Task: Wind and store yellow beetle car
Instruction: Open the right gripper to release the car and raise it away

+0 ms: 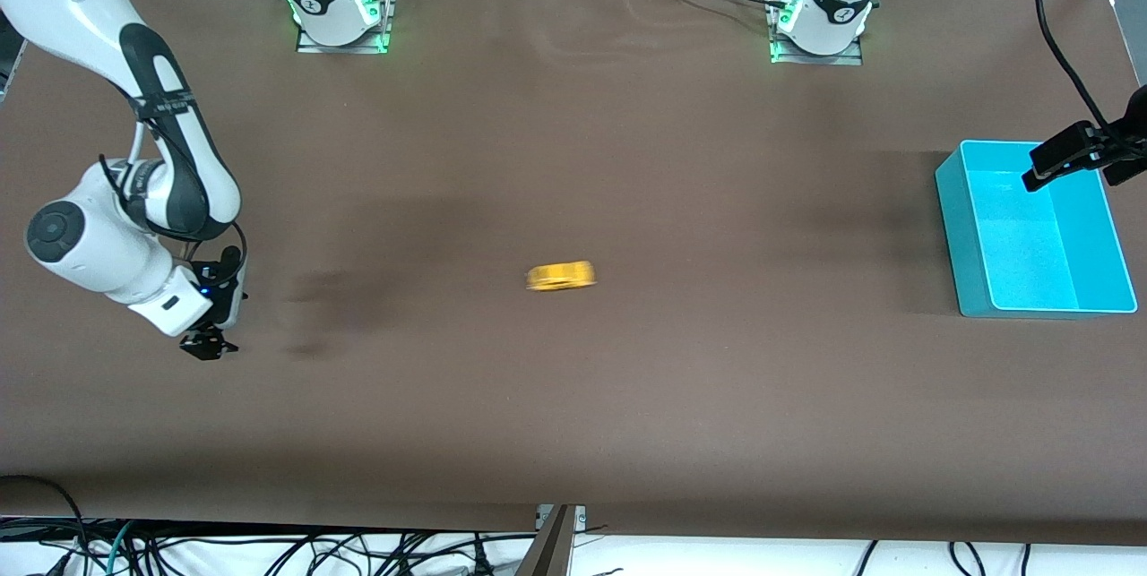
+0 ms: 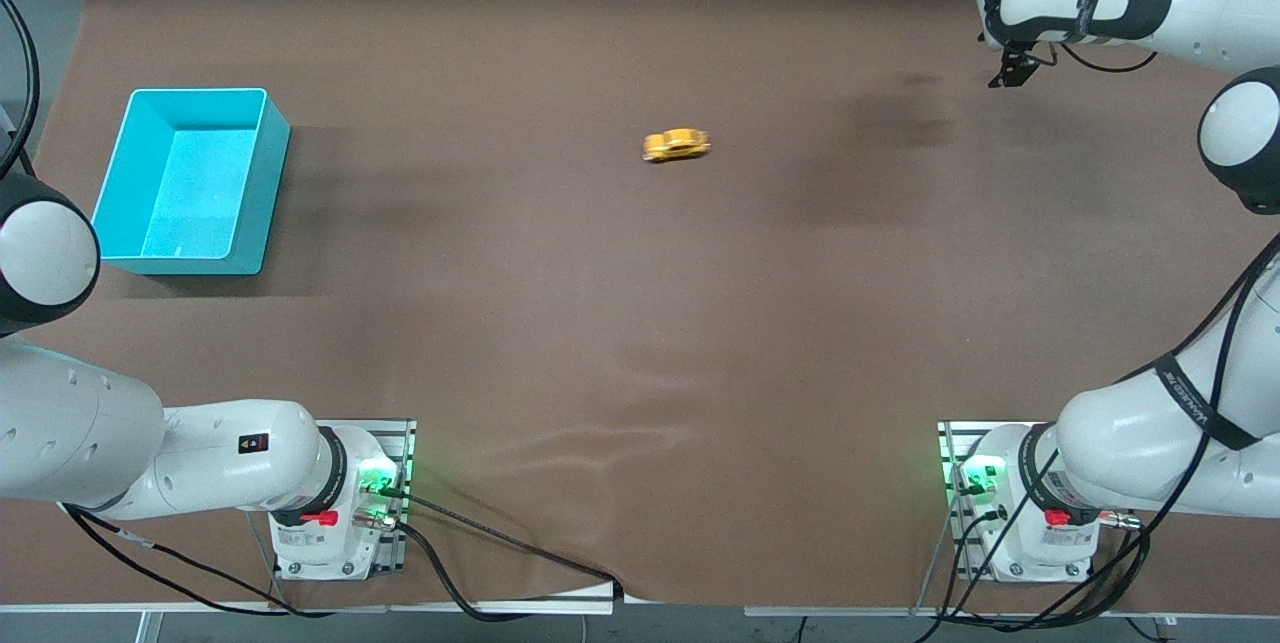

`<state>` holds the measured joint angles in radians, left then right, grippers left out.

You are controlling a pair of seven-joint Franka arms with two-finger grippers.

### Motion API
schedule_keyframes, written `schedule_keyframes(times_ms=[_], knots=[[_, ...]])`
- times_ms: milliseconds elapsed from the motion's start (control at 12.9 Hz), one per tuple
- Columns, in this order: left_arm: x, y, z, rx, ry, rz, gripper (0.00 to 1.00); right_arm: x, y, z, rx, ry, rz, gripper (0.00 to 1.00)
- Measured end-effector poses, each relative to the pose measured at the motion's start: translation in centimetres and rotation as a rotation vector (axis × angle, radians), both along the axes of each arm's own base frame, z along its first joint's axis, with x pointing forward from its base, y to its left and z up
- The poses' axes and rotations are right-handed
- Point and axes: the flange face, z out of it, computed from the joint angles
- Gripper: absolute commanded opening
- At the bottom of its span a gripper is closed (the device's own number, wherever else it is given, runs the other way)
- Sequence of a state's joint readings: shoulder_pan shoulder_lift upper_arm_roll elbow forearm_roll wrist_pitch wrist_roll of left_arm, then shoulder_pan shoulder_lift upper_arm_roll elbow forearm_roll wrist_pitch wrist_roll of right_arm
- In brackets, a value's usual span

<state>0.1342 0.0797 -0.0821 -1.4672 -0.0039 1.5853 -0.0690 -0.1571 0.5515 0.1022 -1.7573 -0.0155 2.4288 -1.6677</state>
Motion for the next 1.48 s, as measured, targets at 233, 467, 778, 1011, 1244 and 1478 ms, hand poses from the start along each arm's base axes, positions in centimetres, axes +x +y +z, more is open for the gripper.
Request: schedule_keyframes(times_ms=[233,467,778,1011,1244,1478], knots=[[0.0,0.0,0.0,0.0,0.0,0.0,1.0,0.6,1.5,6.1,0.022,-0.014,-0.109,1.0],[0.0,0.0,0.0,0.0,0.0,0.0,1.0,0.1,3.3,11.6,0.049,0.036,-0.299,1.0],[0.0,0.0,0.0,0.0,0.0,0.0,1.0,-0.2,4.4,17.5,0.062,0.1,-0.521,1.0],[0.0,0.0,0.0,0.0,0.0,-0.001,1.0,-1.3,5.5,20.3,0.07,0.136,-0.738,1.0],[0.0,-0.3,0.0,0.0,0.0,-0.006,1.0,-2.3,7.9,22.1,0.061,0.205,-0.996,1.0],[0.0,-0.2,0.1,0.0,-0.002,-0.005,1.0,-2.6,9.7,24.0,0.063,0.21,-1.085,1.0]])
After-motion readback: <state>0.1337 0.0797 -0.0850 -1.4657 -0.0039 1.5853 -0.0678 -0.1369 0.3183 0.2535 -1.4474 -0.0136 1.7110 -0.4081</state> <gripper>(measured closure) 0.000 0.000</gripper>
